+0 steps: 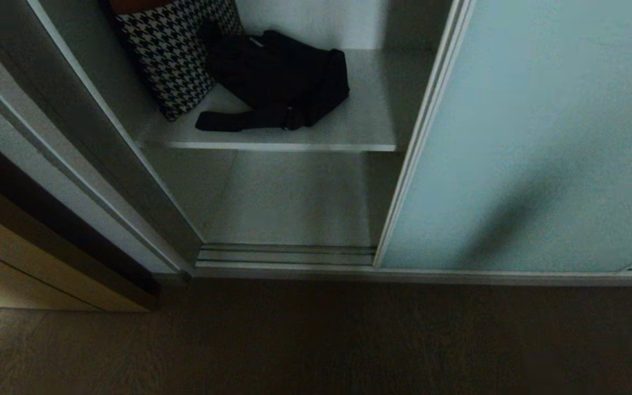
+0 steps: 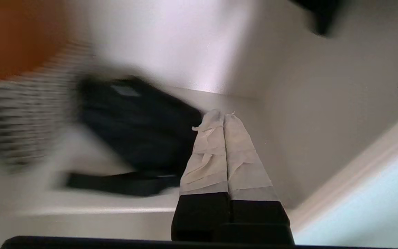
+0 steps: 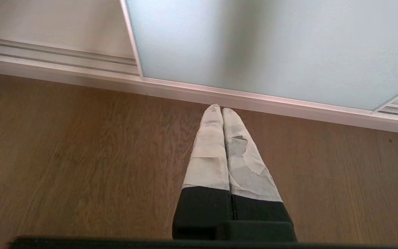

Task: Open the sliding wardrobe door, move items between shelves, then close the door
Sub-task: Open the door

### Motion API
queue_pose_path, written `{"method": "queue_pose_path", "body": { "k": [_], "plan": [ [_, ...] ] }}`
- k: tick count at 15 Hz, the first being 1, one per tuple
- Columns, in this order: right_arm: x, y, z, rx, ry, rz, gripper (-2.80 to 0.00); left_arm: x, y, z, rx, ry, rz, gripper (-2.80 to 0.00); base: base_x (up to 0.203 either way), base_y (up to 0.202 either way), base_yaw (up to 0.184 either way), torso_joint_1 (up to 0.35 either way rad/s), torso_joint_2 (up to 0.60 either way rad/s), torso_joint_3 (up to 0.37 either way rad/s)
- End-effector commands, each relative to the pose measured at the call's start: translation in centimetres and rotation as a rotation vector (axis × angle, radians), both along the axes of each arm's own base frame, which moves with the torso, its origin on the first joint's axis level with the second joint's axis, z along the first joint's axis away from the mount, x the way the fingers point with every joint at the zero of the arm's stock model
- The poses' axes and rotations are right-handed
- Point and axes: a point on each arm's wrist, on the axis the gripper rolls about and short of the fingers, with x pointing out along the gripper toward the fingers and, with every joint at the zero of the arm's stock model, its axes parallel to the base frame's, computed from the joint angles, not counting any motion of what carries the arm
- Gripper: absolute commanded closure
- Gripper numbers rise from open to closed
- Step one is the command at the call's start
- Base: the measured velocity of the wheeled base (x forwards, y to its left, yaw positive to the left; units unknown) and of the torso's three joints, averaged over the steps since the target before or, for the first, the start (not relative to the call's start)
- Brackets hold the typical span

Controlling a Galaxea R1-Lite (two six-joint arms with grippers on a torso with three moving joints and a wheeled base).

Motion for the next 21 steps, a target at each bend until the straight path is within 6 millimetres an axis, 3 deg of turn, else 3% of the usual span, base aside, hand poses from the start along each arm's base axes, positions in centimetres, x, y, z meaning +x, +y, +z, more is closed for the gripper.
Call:
{"method": "queue_pose_path", "body": {
  "k": [1, 5, 9, 13, 16, 21],
  "plan": [
    [0.0, 0.0, 0.0, 0.0, -0.002, 0.001, 0.0, -4.2, 4.5, 0.3, -0.017, -0.03, 0.132, 0.0, 0.0, 0.0, 0.0, 0.0, 0.0, 0.0],
    [0.0, 0.0, 0.0, 0.0, -0.001, 0.001, 0.0, -9.3, 9.7, -2.7, 0.039, -0.014, 0.388, 0.0, 0.0, 0.0, 0.0, 0.0, 0.0, 0.0],
    [0.0, 0.0, 0.0, 0.0, -0.002, 0.001, 0.0, -15.3, 12.2, -7.5, 0.046, -0.01, 0.517, 0.0, 0.0, 0.0, 0.0, 0.0, 0.0, 0.0],
    [0.0, 0.0, 0.0, 0.0, -0.002, 0.001, 0.0, -19.1, 12.9, -14.2, 0.06, 0.038, 0.651, 0.0, 0.0, 0.0, 0.0, 0.0, 0.0, 0.0],
    [0.0, 0.0, 0.0, 0.0, -0.002, 0.001, 0.0, -21.6, 12.9, -17.4, 0.038, 0.026, 0.791, 0.0, 0.0, 0.0, 0.0, 0.0, 0.0, 0.0],
    [0.0, 0.0, 0.0, 0.0, -0.002, 0.001, 0.0, -22.5, 12.7, -23.9, 0.099, 0.091, 0.823, 0.0, 0.0, 0.0, 0.0, 0.0, 0.0, 0.0]
  ]
}}
